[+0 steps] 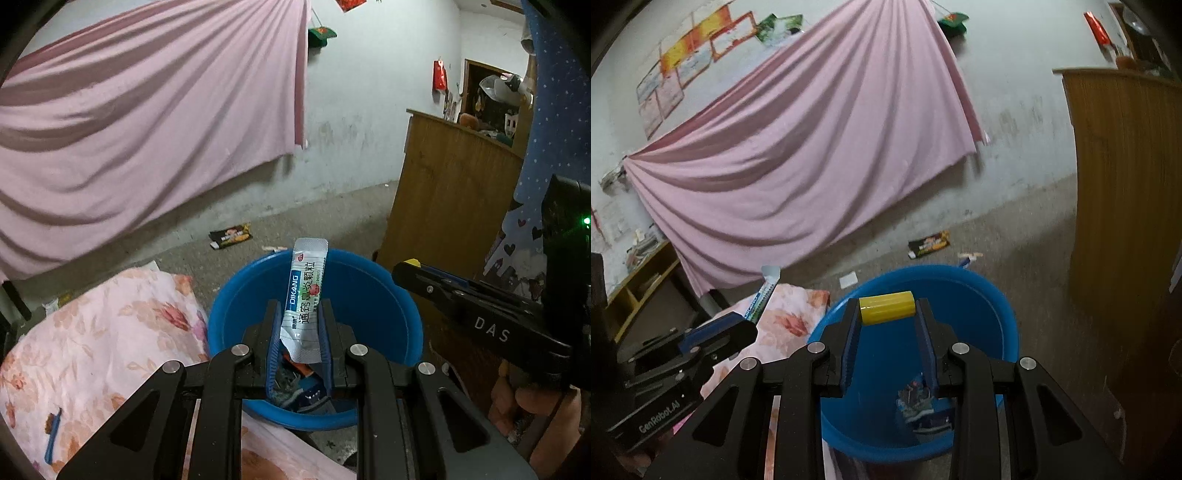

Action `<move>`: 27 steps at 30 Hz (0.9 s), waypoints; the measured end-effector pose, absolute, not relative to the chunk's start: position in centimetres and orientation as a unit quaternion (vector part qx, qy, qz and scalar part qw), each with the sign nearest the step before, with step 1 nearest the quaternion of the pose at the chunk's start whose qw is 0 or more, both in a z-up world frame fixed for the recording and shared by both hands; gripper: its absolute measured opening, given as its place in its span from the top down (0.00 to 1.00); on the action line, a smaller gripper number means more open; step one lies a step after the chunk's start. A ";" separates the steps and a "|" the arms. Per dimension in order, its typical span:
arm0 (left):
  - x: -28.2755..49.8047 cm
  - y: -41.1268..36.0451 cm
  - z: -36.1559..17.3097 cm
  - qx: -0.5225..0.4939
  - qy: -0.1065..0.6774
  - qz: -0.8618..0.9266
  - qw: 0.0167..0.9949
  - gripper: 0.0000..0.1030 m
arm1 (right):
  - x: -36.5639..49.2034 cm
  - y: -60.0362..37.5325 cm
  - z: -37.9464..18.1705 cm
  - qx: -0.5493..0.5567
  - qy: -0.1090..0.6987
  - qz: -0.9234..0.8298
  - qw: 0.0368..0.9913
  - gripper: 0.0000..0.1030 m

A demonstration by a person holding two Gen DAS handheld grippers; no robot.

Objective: Collect trash
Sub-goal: 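Open the left gripper to drop the toothpaste tube into the basin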

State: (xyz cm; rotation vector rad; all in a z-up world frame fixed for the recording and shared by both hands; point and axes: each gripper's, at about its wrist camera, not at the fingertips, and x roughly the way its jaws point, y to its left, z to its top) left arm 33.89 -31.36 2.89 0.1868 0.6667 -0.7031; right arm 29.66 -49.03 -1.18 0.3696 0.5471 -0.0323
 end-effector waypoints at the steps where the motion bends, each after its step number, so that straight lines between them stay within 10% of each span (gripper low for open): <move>1: 34.0 -31.4 2.8 0.090 0.324 -0.338 0.879 0.84 | 29.8 -49.2 -1.4 0.184 0.276 -0.016 0.943 0.73; 27: 35.1 -31.3 1.8 0.100 0.368 -0.323 0.866 0.70 | 30.4 -49.7 -2.1 0.204 0.316 -0.013 0.926 0.72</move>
